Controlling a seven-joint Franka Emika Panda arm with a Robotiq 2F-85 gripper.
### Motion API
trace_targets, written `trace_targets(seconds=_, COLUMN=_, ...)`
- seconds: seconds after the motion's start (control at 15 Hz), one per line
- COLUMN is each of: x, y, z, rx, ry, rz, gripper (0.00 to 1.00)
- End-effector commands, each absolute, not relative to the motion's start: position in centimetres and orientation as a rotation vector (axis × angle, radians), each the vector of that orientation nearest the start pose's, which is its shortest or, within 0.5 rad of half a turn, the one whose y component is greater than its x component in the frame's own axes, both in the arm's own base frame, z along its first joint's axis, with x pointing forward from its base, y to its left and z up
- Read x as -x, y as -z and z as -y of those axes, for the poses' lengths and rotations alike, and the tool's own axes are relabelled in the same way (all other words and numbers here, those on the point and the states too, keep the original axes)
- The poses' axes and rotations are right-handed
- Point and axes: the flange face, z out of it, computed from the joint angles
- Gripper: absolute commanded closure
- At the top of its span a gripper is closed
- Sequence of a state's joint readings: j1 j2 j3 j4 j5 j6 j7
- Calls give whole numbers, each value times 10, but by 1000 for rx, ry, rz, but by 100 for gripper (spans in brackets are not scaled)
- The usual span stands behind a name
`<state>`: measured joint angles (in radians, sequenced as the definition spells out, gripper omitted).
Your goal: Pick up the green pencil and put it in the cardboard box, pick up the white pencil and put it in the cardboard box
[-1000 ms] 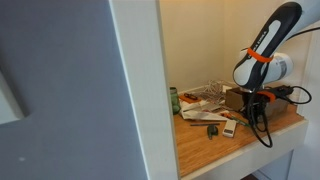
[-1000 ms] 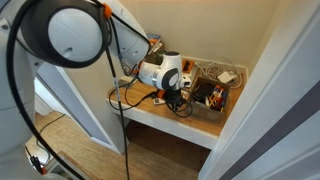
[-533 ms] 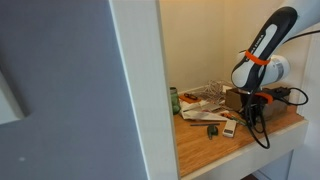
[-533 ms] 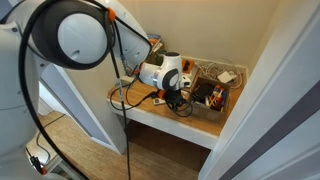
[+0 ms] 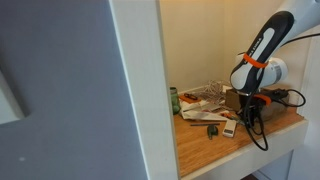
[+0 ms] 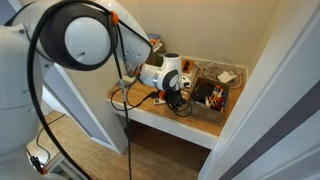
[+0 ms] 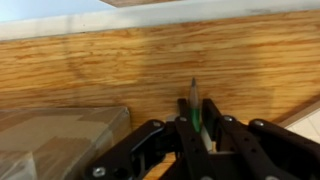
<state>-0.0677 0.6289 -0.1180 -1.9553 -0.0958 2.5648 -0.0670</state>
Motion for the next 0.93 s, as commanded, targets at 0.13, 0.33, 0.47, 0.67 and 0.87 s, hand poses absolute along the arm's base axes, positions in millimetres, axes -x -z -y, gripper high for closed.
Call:
trace_targets(seconds=0.13, x=-606, y=-153, z=108, rx=3265, ry=-42, rz=20, gripper=97)
trace_targets(seconds=0.33, x=-598, y=-166, z=109, rx=3267, ry=-48, rz=35, gripper=97)
trace_targets(seconds=0.47, x=-591, y=-178, z=110, rx=3271, ry=-37, rz=38, gripper=97)
trace_targets(seconds=0.67, x=-579, y=-200, z=113, rx=3290, ry=-25, rz=41, gripper=97)
trace_targets(seconds=0.87, x=-567, y=-222, z=112, rx=3297, ry=-20, rz=82, gripper=97)
